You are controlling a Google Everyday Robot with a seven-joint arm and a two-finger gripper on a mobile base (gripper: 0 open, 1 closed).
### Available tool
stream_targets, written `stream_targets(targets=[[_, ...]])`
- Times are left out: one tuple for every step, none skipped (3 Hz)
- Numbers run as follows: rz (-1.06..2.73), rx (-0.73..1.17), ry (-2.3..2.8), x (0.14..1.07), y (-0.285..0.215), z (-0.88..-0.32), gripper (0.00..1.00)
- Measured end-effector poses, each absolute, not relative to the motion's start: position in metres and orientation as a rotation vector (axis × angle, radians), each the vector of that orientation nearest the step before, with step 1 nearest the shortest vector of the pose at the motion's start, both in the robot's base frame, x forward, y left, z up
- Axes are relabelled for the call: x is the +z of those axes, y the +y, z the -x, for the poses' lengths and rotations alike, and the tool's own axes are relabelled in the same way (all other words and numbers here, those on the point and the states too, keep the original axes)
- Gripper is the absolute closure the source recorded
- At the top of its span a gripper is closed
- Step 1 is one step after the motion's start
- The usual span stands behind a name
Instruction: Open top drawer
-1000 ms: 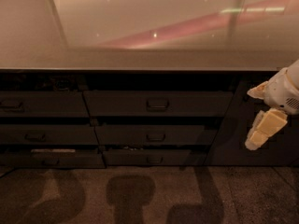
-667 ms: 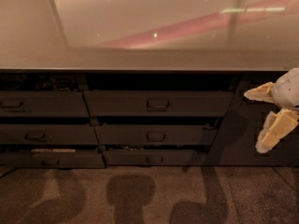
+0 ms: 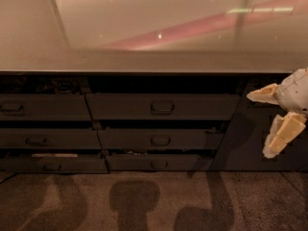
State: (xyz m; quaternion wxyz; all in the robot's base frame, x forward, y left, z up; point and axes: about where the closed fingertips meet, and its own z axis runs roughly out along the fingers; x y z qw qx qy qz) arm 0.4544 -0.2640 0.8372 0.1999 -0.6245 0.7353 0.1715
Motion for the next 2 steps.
stream_targets(targets=[[1.755, 0.414, 2.038, 0.839, -0.26, -0.453, 0.0], [1.874, 0.262, 2.036, 0.831, -0.248, -0.452, 0.0]])
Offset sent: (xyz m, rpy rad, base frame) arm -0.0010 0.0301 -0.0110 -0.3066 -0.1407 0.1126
